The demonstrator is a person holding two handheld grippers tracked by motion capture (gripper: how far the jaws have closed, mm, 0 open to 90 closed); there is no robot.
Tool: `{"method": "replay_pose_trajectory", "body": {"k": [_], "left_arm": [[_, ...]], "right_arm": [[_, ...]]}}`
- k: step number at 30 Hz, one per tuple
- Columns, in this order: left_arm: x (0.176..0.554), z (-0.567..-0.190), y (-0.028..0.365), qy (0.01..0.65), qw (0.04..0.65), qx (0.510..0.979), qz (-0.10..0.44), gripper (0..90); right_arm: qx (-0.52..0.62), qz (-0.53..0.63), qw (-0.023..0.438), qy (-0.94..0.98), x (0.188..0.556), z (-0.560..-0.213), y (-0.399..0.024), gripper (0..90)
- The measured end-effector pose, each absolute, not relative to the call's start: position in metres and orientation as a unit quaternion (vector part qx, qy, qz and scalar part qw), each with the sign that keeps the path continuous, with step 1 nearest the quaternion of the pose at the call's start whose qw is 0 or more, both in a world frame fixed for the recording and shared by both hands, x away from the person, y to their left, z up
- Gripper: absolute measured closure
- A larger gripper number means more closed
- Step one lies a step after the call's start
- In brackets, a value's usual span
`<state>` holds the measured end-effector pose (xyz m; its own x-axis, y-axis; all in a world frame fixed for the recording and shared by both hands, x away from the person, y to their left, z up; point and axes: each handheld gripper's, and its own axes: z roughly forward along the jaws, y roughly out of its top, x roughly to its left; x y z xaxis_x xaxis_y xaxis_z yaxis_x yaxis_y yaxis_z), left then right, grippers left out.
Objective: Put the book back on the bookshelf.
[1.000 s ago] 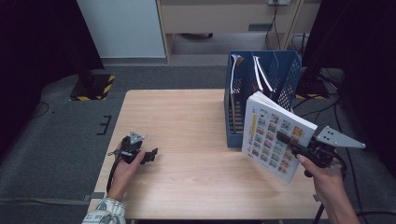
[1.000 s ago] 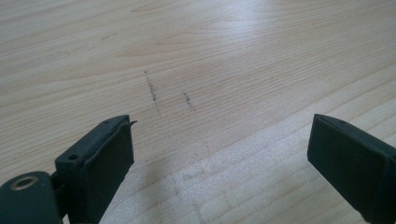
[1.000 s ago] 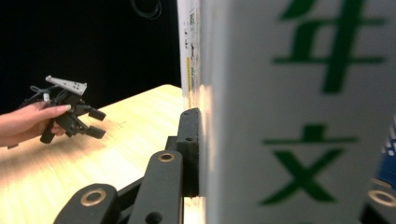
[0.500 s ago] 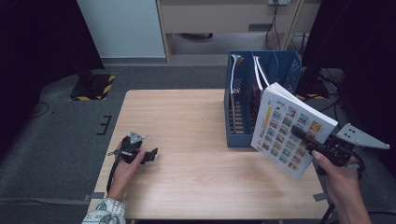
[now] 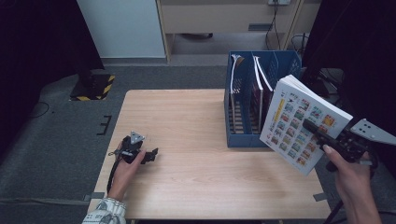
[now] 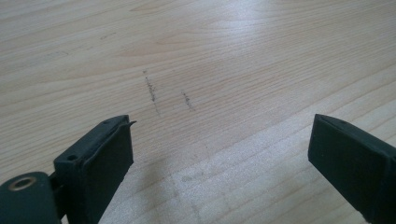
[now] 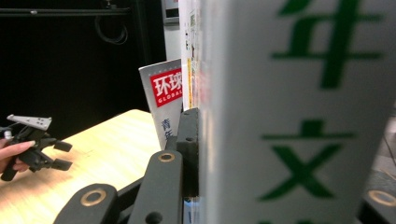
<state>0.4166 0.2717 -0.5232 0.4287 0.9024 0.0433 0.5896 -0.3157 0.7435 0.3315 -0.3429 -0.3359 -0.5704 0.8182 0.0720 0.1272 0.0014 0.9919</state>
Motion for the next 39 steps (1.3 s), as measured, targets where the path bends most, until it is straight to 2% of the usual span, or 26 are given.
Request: {"method": "replay_pose_trajectory", "body": {"k": [24,39], "left_arm": [[0.417,-0.523,0.273,0.48,0.337,0.775,0.236,6.2],[0.417,-0.523,0.271,0.477,0.334,0.777,0.239,6.2]], "right_arm": [[0.401,0.592,0.316,0.624,0.351,-0.316,-0.35,74.0],[0.442,0.554,0.353,0.611,0.384,-0.32,-0.346,74.0]]}}
